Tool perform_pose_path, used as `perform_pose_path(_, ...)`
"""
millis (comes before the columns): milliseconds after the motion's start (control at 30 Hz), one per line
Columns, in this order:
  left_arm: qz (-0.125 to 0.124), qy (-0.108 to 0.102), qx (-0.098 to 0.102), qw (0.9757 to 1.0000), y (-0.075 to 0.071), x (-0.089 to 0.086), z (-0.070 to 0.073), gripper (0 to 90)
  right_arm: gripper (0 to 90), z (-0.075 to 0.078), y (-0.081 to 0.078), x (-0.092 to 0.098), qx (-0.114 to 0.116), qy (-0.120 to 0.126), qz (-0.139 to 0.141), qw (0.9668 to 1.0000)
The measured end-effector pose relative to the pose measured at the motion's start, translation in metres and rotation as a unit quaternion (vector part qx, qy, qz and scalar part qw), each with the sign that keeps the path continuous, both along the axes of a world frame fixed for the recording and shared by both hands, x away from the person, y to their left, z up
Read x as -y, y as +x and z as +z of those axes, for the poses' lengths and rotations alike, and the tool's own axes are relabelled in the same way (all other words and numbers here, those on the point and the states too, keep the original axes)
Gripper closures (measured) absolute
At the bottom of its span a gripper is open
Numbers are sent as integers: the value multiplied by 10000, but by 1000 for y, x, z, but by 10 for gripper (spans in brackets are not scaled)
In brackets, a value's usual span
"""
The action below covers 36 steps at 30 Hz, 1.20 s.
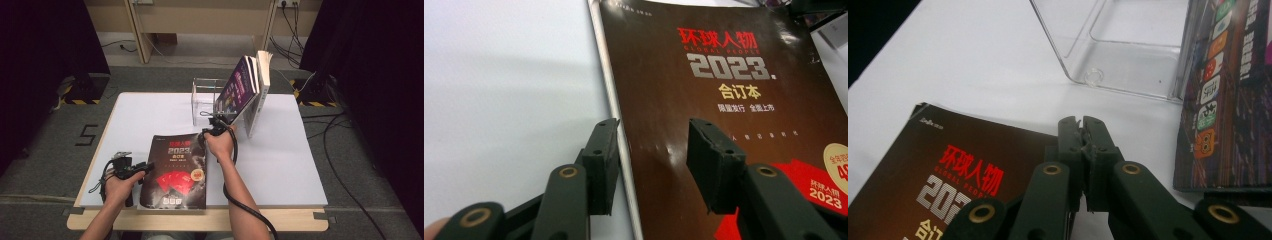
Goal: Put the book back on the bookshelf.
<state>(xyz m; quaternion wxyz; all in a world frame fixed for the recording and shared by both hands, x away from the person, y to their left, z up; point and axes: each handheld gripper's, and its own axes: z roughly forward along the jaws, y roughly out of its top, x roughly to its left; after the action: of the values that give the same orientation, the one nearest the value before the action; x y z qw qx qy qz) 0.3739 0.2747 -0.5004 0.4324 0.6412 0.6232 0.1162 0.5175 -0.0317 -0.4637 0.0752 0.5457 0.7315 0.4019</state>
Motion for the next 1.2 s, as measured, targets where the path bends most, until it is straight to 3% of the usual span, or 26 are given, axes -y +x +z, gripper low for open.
perform_pose_path(267, 146, -120, 194, 9996, -1, -6, 5, 522, 882, 9, -7, 0, 316, 206, 16, 9993)
perform_pose_path(567, 304, -255, 362, 9986, -1, -10, 9, 506, 883, 41, -20, -2, 919, 444, 74, 9947)
perform_pose_path(800, 370, -327, 412, 9979, -1, -12, 9, 504, 884, 69, -30, 1, 1387, 563, 68, 9887)
perform_pose_path(1033, 396, -334, 417, 9978, -1, -13, 8, 503, 884, 98, -38, 7, 1912, 509, -24, 9802)
perform_pose_path(1200, 400, -345, 419, 9977, -1, -14, 8, 504, 884, 116, -40, 14, 2160, 560, -132, 9747)
